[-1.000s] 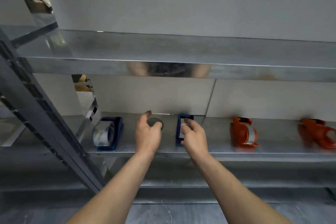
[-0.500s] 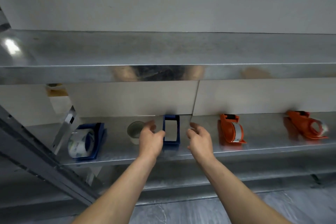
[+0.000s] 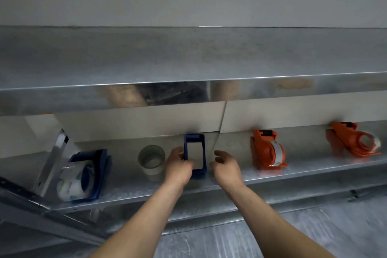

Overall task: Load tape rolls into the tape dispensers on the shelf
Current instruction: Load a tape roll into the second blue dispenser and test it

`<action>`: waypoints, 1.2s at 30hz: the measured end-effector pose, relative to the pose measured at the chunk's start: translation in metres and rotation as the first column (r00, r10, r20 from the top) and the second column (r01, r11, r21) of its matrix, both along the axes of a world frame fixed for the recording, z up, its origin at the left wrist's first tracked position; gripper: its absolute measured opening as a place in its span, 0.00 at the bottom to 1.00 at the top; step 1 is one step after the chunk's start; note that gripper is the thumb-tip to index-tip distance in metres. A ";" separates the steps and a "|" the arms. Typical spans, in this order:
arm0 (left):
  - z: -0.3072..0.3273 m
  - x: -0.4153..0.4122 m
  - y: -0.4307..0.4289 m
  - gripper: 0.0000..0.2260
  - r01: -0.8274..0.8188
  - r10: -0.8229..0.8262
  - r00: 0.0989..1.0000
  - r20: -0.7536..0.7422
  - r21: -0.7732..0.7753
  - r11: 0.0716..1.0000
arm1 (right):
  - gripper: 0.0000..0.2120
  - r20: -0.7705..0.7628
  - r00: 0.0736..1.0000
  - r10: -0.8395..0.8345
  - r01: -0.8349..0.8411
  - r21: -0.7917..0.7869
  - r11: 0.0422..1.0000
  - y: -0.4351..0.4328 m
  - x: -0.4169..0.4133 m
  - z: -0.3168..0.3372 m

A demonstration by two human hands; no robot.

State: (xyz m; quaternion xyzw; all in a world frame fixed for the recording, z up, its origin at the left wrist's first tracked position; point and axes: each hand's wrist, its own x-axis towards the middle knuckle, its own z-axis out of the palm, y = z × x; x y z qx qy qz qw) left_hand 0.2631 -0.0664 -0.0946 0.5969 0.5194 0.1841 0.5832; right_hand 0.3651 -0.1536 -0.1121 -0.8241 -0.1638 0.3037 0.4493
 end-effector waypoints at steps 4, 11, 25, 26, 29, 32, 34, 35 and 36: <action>-0.007 0.009 0.000 0.17 0.029 -0.029 0.999 -0.014 -0.015 0.999 | 0.24 0.002 0.997 0.071 -0.071 -0.034 0.997 0.008 0.009 -0.009; -0.019 0.014 -0.006 0.18 0.019 -0.020 0.999 -0.034 -0.032 0.999 | 0.24 -0.030 0.982 0.187 -0.189 -0.126 0.974 0.012 0.025 -0.026; -0.014 0.017 -0.021 0.14 0.141 -0.142 0.989 -0.042 -0.025 0.990 | 0.16 0.079 0.941 0.329 -0.307 -0.210 0.928 0.012 0.043 -0.029; -0.013 0.018 -0.022 0.14 0.154 -0.155 0.988 -0.026 -0.029 0.988 | 0.16 0.085 0.929 0.360 -0.335 -0.222 0.916 0.011 0.043 -0.029; -0.014 0.016 -0.025 0.16 0.206 -0.206 0.978 -0.005 -0.033 0.978 | 0.16 0.103 0.898 0.428 -0.392 -0.256 0.884 0.010 0.044 -0.032; -0.021 0.011 -0.031 0.21 0.266 -0.266 0.963 -0.032 -0.004 0.964 | 0.13 0.131 0.881 0.454 -0.412 -0.260 0.873 0.010 0.045 -0.033; -0.026 0.010 -0.032 0.21 0.273 -0.271 0.961 -0.053 0.018 0.962 | 0.11 0.141 0.872 0.468 -0.424 -0.257 0.868 0.009 0.046 -0.035; -0.026 0.010 -0.031 0.20 0.267 -0.266 0.963 -0.052 0.017 0.964 | 0.11 0.142 0.869 0.474 -0.431 -0.253 0.866 0.008 0.047 -0.037; -0.025 0.012 -0.030 0.19 0.256 -0.256 0.966 -0.045 0.007 0.967 | 0.11 0.142 0.866 0.479 -0.437 -0.249 0.864 0.008 0.048 -0.039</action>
